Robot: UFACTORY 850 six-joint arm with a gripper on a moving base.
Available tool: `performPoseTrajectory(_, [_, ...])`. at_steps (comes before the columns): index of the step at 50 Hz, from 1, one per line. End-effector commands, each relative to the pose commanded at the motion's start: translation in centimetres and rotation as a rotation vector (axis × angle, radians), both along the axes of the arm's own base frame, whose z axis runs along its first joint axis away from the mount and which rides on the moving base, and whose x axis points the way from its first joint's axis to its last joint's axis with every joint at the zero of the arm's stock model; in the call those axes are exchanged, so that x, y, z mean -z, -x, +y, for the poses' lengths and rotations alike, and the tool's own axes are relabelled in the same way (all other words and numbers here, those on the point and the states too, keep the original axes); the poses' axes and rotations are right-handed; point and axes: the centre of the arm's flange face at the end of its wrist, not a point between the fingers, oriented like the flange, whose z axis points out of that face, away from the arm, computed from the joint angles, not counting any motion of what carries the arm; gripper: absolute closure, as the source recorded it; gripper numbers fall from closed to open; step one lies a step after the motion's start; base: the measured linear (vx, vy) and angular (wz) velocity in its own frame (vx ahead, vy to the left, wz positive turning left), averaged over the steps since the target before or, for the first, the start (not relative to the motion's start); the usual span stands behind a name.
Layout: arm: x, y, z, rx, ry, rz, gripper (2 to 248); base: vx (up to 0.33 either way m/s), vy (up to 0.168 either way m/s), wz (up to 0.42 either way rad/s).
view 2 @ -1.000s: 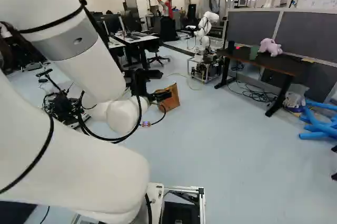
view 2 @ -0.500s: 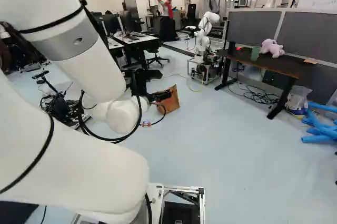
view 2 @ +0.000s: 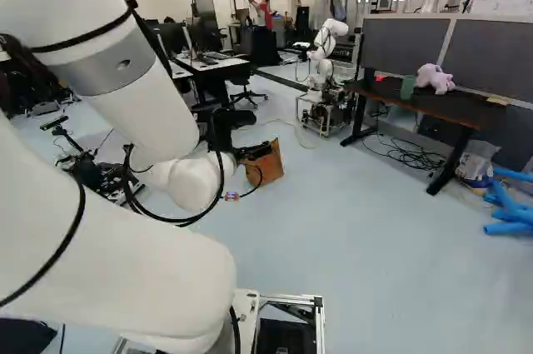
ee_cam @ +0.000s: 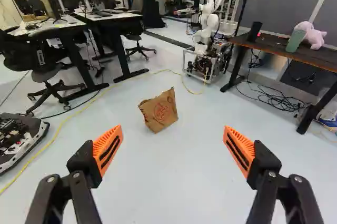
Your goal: Pick up the bag on the ground and place it on the table
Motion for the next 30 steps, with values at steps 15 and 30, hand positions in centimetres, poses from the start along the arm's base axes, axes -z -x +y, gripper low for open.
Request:
performPoseTrajectory(15, [0.00, 0.00, 0.00, 0.000, 0.000, 0.000, 3, 0.190, 0.062, -0.019])
performPoseTrajectory(30, [0.00, 0.00, 0.00, 0.000, 0.000, 0.000, 3, 0.203, 0.075, -0.021])
